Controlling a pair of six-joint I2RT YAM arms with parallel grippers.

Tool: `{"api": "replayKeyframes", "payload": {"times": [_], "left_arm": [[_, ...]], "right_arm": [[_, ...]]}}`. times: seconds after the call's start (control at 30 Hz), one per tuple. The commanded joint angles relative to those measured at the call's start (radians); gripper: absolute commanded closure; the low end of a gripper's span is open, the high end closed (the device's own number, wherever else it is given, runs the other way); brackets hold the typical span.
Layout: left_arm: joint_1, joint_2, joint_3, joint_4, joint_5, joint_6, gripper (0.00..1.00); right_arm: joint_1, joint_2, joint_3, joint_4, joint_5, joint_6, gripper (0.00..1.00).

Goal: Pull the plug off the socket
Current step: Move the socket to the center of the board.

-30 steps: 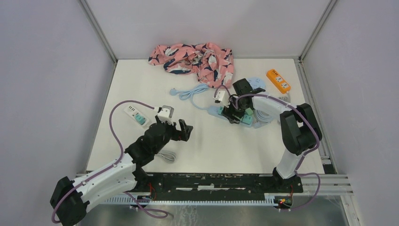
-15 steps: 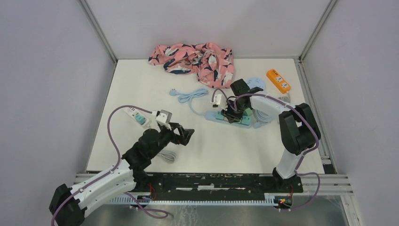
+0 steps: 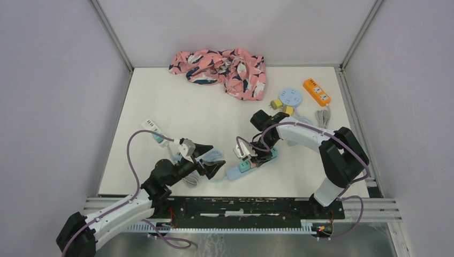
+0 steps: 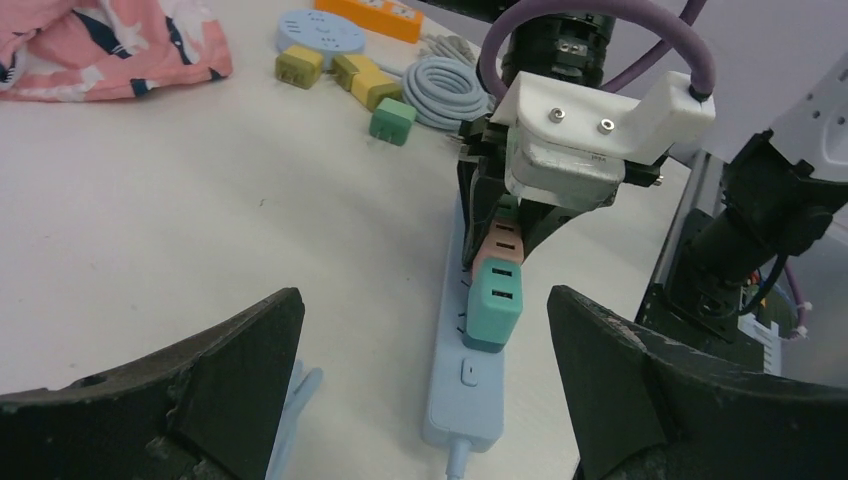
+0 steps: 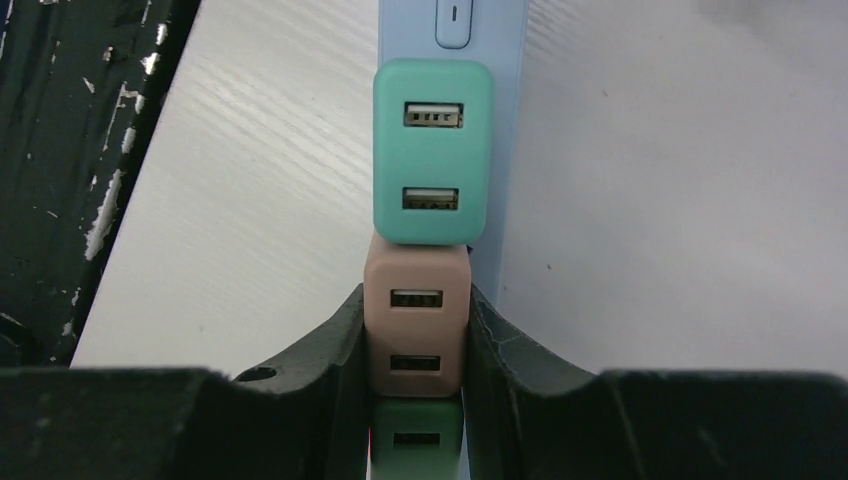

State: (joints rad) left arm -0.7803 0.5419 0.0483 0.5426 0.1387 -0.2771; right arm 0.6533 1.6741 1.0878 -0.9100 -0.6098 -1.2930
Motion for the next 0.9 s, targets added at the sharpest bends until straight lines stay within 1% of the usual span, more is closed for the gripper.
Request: {"api": "replayKeyframes", "payload": {"times": [0.0,0.07,0.1,0.13,0.17,0.23,0.27,0.33,0.47,0.53,0.6,0.7,0.77,0.8,0.87], "left_arm": [[0.0,0.062,-0.019,0.194,0.119,0.08,0.03],[-0.002,0.092,-0.015,0.196,0.124,0.084,0.04],[-0.003,0.103,-0.013,0.197,0.125,0.087,0.04],[-0.005,0.11,-0.014,0.2,0.124,0.09,0.04],[-0.007,0.114,-0.016,0.202,0.123,0.095,0.04],[-0.01,0.119,-0.019,0.203,0.119,0.109,0.05],[-0.013,0.12,-0.022,0.203,0.118,0.116,0.05],[-0.022,0.124,-0.026,0.204,0.115,0.133,0.05],[-0.076,0.145,-0.03,0.221,0.092,0.189,0.05],[-0.126,0.167,-0.028,0.228,0.057,0.231,0.04],[-0.186,0.209,-0.016,0.228,0.008,0.281,0.04],[-0.276,0.285,0.006,0.24,-0.063,0.357,0.04],[-0.308,0.341,0.024,0.246,-0.098,0.396,0.04],[-0.318,0.372,0.032,0.246,-0.112,0.41,0.04],[-0.332,0.428,0.041,0.263,-0.135,0.441,0.04]], "right_arm": [[0.049,-0.036,0.008,0.018,-0.07,-0.029,0.72],[0.055,-0.015,0.024,0.035,-0.038,0.021,0.72],[0.057,-0.009,0.031,0.045,-0.024,0.047,0.71],[0.056,-0.006,0.036,0.055,-0.009,0.069,0.67],[0.055,-0.007,0.038,0.06,0.006,0.083,0.61],[0.055,-0.017,0.048,0.052,0.02,0.099,0.44],[0.051,-0.025,0.056,0.032,0.015,0.095,0.35],[0.032,-0.047,0.076,-0.019,-0.024,0.074,0.21],[-0.037,-0.112,0.091,-0.112,-0.134,0.012,0.05],[-0.077,-0.151,0.09,-0.15,-0.195,-0.027,0.0],[-0.114,-0.191,0.087,-0.167,-0.254,-0.038,0.0],[-0.175,-0.258,0.071,-0.151,-0.353,-0.007,0.0],[-0.217,-0.267,0.057,-0.146,-0.437,0.03,0.0],[-0.235,-0.262,0.054,-0.18,-0.48,0.002,0.0],[-0.252,-0.237,0.051,-0.282,-0.541,-0.117,0.0]]}}
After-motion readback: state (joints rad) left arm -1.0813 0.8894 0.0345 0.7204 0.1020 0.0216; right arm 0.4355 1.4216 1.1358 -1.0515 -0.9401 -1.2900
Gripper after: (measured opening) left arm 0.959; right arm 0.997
